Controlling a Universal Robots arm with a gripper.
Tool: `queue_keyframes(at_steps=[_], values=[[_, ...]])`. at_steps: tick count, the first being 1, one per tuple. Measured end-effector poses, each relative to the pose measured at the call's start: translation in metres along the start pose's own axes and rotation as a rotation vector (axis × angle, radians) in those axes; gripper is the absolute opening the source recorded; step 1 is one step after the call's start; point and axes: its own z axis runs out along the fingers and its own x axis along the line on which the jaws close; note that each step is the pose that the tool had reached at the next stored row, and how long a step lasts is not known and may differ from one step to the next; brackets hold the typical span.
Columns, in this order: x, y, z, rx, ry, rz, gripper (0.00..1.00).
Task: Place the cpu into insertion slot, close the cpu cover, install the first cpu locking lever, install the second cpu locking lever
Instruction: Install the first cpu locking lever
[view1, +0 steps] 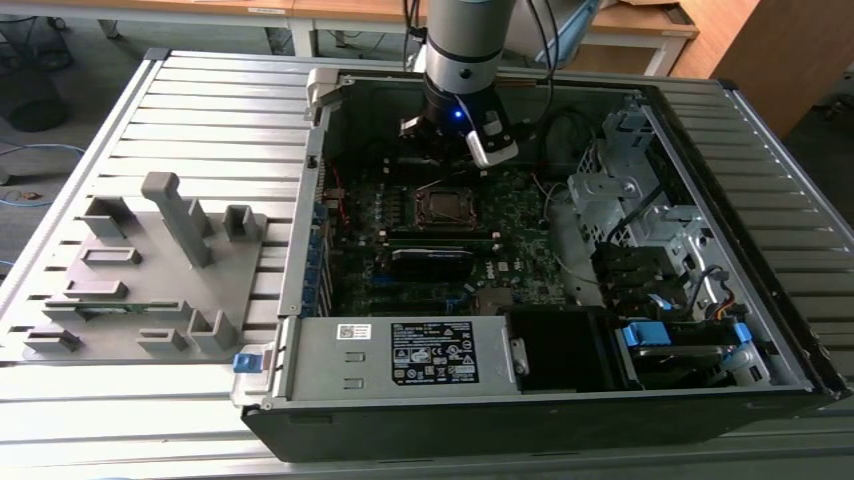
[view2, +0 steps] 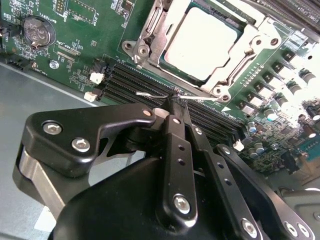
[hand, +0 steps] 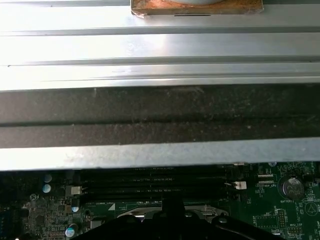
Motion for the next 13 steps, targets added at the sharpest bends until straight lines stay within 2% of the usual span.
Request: queue_keyframes(at_steps=[5, 13], values=[[-0.0006, 0.0001, 0.0004, 0.0, -0.0001, 0.0, 0.11], [-0.0071, 0.0009, 0.0038, 0.0018, -0.0002, 0.0, 0.11]])
